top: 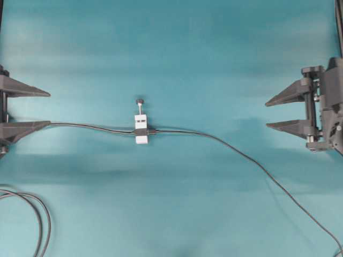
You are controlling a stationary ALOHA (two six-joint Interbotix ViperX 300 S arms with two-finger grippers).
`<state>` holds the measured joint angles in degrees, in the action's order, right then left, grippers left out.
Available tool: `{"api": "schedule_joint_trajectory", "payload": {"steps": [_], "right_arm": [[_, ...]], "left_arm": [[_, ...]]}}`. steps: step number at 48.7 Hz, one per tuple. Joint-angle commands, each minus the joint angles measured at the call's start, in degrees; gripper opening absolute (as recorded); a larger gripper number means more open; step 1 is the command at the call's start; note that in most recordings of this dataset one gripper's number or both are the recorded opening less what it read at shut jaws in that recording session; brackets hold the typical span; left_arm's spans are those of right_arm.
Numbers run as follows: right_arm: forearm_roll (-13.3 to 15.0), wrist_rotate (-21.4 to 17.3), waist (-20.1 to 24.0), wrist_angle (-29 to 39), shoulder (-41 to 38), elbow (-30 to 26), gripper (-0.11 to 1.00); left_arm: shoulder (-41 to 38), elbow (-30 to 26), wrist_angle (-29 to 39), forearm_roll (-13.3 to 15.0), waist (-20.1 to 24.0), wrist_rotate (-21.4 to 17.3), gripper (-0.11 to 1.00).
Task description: Insert the USB cable into the female connector supported by the left arm.
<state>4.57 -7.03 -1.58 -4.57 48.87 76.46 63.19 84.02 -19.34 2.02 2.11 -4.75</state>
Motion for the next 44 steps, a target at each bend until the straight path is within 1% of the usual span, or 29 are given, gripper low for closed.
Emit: {"api": "schedule_joint_trajectory", "payload": {"steps": [1,8,17,19,35,39,44], "right_arm": [[0.18,0.00,0.00,-0.26,2.90,-0.35,0.63],[0.18,0.09,0.00,-0.18,8.53,0.35,0.63],[0.09,0.35,-0.09,-0.18,15.47,3.52,0.63],[0.18,0.18,-0.09,-0.09,16.08,4.04,0.63],[0.18,0.79,0.00,0.09,16.52,3.52,0.63],[0.18,1.14,0.09,0.88,16.52,3.34,0.63],[0.09,2.46,1.05,3.08,16.52,2.81,0.63]], "left_arm": [[-0.35,-0.70,-2.46,-0.09,-0.09,0.26,0.77],[-0.35,-0.44,-4.83,-0.09,-0.09,0.26,0.77],[-0.35,0.18,-3.96,-0.09,-0.09,0.62,0.77],[-0.44,-0.09,-3.69,-0.18,-0.09,0.00,0.77],[-0.44,-0.79,-3.16,-0.26,0.00,0.00,0.77],[-0.44,-0.70,-0.97,-0.26,0.00,-0.09,0.77],[-0.44,-1.23,5.19,-0.26,0.00,0.09,0.77]]}}
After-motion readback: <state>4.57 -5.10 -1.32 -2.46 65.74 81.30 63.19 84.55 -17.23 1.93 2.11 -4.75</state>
